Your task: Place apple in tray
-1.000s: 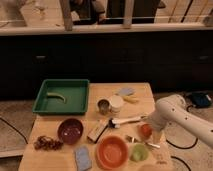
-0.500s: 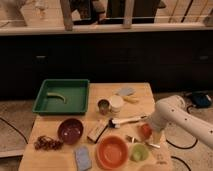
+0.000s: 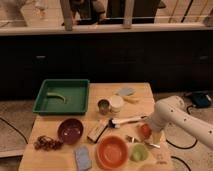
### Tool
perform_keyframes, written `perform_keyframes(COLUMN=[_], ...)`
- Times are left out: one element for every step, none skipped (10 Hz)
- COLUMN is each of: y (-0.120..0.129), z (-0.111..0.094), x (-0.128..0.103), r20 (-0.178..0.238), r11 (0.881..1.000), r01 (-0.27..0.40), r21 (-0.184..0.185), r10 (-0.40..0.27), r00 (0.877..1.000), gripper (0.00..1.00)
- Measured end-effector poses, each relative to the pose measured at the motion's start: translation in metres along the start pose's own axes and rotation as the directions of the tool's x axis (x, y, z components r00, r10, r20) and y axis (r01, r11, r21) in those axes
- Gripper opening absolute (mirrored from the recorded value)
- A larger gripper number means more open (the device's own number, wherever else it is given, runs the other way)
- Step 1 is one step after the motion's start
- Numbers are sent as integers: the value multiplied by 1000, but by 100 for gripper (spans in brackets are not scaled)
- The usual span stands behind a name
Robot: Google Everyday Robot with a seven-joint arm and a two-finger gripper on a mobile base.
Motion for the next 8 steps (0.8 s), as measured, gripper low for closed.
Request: perform_keyframes(y=[0, 0, 1, 0, 0, 0, 0, 1], z=[0, 1, 1, 2, 2, 2, 3, 3], x=[0, 1, 2, 2, 1, 2, 3, 3], r20=[-2, -3, -4, -5, -5, -7, -10, -11], r11=[1000, 1000, 1000, 1000, 1000, 999, 999, 999], r01=[7, 17, 21, 23, 26, 33, 42, 48], r21=[1, 3, 3, 4, 4, 5, 7, 8], r10=[-7, -17, -21, -23, -26, -33, -42, -48], r00=[1000, 1000, 1000, 1000, 1000, 999, 999, 999], gripper=[80, 80, 80, 80, 80, 80, 80, 80])
